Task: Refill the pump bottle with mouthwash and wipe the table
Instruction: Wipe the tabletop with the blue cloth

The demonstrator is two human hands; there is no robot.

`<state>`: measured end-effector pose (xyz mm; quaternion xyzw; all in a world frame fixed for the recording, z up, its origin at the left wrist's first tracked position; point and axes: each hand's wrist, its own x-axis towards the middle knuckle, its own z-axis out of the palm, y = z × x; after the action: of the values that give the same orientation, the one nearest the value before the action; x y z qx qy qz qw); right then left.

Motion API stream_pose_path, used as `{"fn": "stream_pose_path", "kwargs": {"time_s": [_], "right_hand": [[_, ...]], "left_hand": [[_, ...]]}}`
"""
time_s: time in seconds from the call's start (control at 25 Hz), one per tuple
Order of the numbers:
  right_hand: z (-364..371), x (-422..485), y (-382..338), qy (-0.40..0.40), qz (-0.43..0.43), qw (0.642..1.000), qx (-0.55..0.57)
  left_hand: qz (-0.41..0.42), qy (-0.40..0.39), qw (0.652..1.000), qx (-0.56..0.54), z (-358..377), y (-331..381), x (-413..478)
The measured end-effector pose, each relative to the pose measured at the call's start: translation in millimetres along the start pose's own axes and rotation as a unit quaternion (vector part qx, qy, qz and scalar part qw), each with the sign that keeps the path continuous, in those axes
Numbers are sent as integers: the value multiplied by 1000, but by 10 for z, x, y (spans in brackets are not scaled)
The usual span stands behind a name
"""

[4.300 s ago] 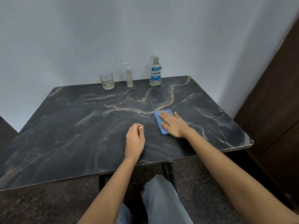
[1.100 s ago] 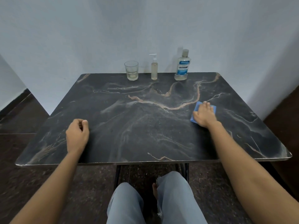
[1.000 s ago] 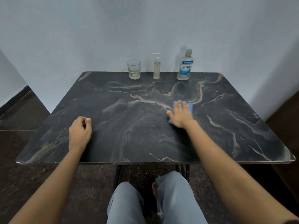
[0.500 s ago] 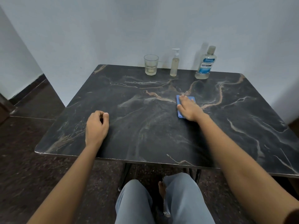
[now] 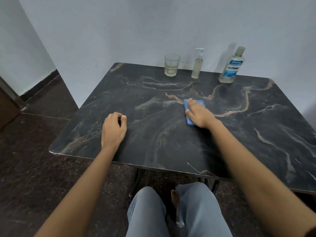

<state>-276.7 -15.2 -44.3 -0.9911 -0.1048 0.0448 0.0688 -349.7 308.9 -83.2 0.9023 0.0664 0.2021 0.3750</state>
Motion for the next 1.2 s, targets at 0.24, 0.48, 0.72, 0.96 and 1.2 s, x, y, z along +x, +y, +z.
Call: {"fn": "stream_pose_path", "kwargs": {"time_s": [0.24, 0.48, 0.72, 0.96, 1.2], "right_hand": [[455, -633, -1176, -68, -275, 959, 10], [62, -237, 97, -8, -56, 998, 10], [344, 47, -937, 11, -64, 998, 25], [399, -1185, -1181, -69, -378, 923, 13], [-2, -341, 337, 4, 71, 997, 27]], "left_hand": [[4, -3, 1000, 0, 2, -16, -1], [1, -6, 1000, -1, 3, 2, -1], [6, -13, 1000, 20, 1, -6, 8], [0, -10, 1000, -6, -17, 12, -21], [3, -18, 1000, -2, -22, 30, -28]]}}
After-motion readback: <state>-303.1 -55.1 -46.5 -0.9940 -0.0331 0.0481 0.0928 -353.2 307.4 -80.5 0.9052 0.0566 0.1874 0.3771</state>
